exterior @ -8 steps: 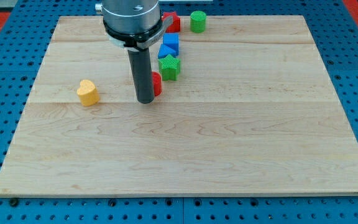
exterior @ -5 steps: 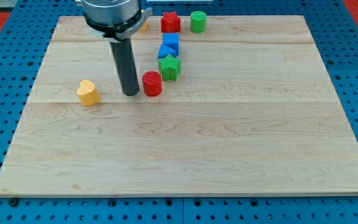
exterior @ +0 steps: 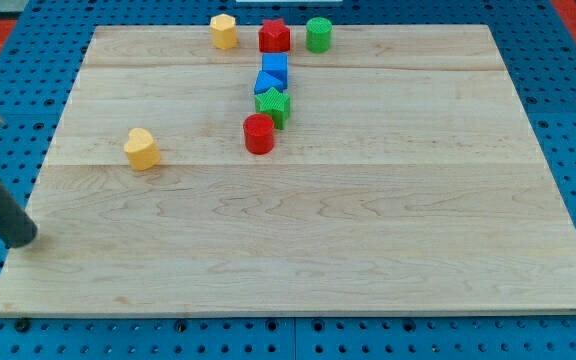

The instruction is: Move yellow heart below red circle

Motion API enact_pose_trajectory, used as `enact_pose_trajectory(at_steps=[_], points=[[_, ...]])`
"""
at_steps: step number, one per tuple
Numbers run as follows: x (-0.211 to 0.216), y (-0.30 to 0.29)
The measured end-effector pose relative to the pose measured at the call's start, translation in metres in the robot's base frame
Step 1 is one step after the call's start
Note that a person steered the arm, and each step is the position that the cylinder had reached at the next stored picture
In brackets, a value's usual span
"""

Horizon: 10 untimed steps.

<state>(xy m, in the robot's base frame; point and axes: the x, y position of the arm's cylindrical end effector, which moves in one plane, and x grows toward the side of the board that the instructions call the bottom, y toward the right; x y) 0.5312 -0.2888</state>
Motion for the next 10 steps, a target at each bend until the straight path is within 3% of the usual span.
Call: enact_pose_trajectory(at_steps=[2,4,5,6,7,9,10], points=[[-0.062,-0.016],[-0.079,-0.008],[-0.077,0.023],[-0.096,0.002],[-0.123,0.025],[-0.116,0.12],[-0.107,0.135]])
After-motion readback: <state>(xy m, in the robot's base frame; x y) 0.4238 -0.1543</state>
